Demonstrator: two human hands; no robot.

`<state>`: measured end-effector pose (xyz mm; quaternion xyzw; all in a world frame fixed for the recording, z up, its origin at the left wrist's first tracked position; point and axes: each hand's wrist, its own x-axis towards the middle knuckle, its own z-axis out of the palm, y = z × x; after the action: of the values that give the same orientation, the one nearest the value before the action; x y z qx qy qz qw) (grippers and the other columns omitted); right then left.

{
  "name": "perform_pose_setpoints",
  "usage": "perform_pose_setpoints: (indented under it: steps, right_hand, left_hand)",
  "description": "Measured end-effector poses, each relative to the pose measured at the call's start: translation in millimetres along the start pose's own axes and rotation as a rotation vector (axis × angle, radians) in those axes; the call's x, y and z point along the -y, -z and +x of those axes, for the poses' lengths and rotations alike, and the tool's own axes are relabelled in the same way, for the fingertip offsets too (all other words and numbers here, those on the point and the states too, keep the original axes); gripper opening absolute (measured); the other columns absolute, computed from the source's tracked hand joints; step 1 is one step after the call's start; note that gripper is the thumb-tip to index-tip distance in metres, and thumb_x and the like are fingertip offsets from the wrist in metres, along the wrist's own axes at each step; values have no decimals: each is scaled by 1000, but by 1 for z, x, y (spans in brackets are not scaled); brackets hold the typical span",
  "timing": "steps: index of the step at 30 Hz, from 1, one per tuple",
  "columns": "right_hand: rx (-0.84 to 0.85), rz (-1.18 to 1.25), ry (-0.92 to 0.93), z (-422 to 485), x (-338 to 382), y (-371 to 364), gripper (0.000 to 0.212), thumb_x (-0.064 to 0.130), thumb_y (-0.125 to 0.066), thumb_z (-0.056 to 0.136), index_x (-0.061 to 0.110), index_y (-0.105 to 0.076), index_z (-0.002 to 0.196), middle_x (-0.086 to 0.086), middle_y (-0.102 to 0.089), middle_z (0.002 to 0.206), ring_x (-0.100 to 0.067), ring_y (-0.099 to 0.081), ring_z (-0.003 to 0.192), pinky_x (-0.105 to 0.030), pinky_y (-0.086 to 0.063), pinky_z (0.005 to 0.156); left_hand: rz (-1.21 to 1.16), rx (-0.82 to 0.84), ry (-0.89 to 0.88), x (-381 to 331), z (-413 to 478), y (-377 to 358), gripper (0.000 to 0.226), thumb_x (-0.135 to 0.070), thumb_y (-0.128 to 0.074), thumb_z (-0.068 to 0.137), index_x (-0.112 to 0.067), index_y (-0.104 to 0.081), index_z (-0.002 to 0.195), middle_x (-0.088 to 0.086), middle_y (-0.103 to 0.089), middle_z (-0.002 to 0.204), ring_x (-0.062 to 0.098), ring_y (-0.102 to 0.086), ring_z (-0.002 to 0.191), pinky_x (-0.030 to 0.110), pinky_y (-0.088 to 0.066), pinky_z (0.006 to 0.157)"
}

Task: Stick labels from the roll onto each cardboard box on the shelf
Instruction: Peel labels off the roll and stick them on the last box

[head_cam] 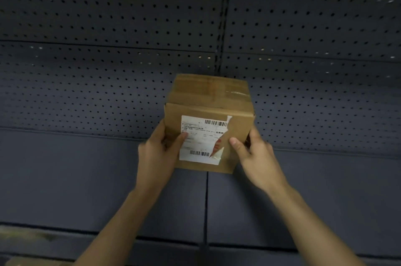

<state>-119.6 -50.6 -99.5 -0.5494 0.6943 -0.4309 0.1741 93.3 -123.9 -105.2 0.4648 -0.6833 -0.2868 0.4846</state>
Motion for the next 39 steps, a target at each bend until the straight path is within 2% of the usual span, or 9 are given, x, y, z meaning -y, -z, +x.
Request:
perform_pose_setpoints:
  steps: [4,9,12,17,21,28,31,35,39]
  right_hand:
    - [-90,45,-22,-23,-25,54,44,33,-55,99,34,-40,140,10,-71,99,-3,-65,92,-8,-48,75]
    - [-225,17,-96,-62,-79,143,51,33,-56,97,43,-35,142,-15,-70,107,-25,-67,101,-43,-54,92]
    - [-304,-22,-131,-93,-110,203,54,30,-57,97,39,-34,145,-11,-71,106,-23,-67,101,-43,-53,94]
    - [-409,-15,-163,-148,-156,290,55,33,-55,97,36,-33,147,9,-70,113,-9,-66,105,-39,-53,97]
    - [-469,-41,-202,-187,-180,341,55,28,-54,100,40,-29,148,20,-67,114,2,-63,102,-26,-51,94]
    - [-554,-54,-264,-214,-219,388,58,36,-53,100,42,-25,150,0,-70,115,-24,-64,105,-48,-52,93]
    - [-567,-43,-256,-210,-233,397,55,38,-53,99,43,-28,148,7,-69,115,-20,-65,104,-45,-54,93]
    - [-553,-33,-223,-184,-243,410,51,33,-55,99,37,-37,147,27,-65,117,9,-60,108,-14,-48,90]
    - [-528,-57,-151,-142,-240,417,52,32,-56,99,36,-37,148,24,-65,121,4,-60,109,-16,-48,92]
  left_hand:
    - [16,52,-115,-37,-14,-45,37,-49,-65,87,-23,-64,112,-13,-70,79,9,-66,66,29,-59,61]
    - [-56,181,-166,-88,-45,-136,30,-43,-68,88,-26,-64,112,-16,-72,81,7,-69,71,31,-59,65]
    - [-128,276,-188,-126,-74,-193,18,-35,-70,90,-27,-64,105,-22,-73,89,-1,-69,82,28,-59,73]
    - [-308,427,-188,-189,-129,-273,19,-20,-73,89,-26,-66,106,-37,-68,92,-14,-65,92,5,-50,75]
    - [-359,504,-228,-224,-161,-322,22,-19,-73,88,-26,-65,107,-41,-66,92,-15,-64,92,3,-49,74]
    - [-348,601,-271,-261,-181,-385,20,-20,-74,87,-22,-67,105,-43,-65,86,-16,-64,90,1,-47,71]
    - [-357,617,-279,-264,-177,-405,21,-19,-75,86,-21,-67,105,-37,-67,84,-17,-64,88,1,-48,70]
    - [-380,539,-309,-262,-156,-419,26,-20,-77,84,-20,-70,109,-24,-71,98,-10,-67,93,10,-54,79]
    - [-362,427,-319,-257,-128,-428,26,-25,-76,84,-19,-69,109,-29,-71,97,-8,-67,96,14,-56,80]
